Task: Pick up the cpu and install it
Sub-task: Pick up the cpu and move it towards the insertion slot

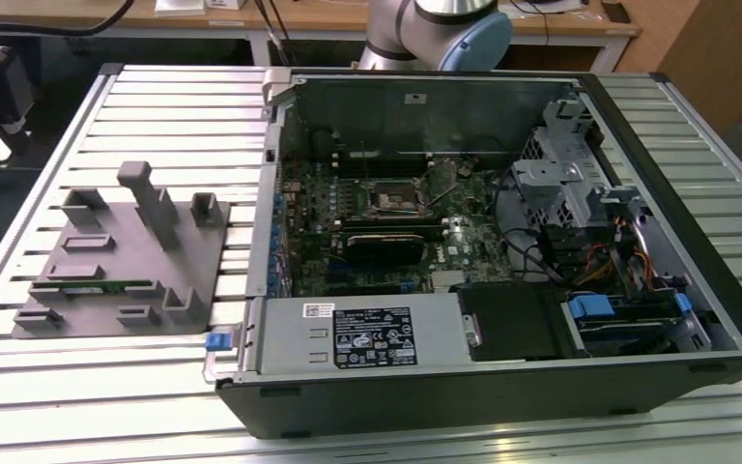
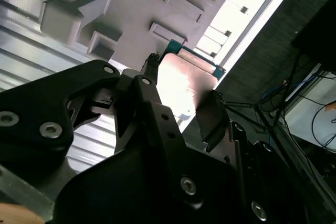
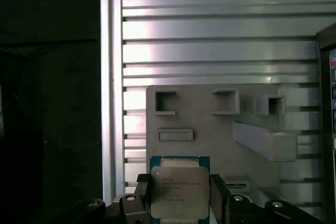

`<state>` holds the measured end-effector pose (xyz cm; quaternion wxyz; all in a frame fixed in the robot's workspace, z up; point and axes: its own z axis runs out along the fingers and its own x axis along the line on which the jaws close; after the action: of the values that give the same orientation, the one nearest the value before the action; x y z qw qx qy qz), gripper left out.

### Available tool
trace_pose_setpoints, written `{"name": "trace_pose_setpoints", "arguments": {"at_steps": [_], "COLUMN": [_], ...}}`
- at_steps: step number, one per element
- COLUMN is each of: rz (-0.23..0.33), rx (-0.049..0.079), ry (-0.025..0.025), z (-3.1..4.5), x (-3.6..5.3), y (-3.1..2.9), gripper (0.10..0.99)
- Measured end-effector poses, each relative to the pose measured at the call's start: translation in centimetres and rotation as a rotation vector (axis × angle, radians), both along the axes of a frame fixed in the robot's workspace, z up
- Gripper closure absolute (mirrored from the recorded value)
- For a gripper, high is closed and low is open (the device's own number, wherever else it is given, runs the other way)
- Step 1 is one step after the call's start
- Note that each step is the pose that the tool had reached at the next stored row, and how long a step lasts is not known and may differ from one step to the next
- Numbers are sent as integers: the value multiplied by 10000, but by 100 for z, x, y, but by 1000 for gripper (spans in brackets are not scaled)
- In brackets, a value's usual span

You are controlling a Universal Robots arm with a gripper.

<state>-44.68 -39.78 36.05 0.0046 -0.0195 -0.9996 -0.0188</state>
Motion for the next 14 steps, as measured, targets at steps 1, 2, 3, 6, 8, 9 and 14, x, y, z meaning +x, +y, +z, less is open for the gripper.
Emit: {"name": "trace_pose_setpoints", "arguments": {"at_steps": [1, 2, 3, 6, 8, 9, 14], "rz": [0, 0, -1, -1, 0, 0, 0], "rx": [0, 1, 1, 0, 1, 0, 1], "ry": [1, 0, -1, 0, -1, 0, -1], "z": [18, 36, 56, 122, 167, 191, 317], "x": [0, 0, 0, 0, 0, 0, 0], "y": [1, 3, 5, 12, 18, 22, 31], "gripper": [545, 545, 545, 545, 545, 545, 545]}}
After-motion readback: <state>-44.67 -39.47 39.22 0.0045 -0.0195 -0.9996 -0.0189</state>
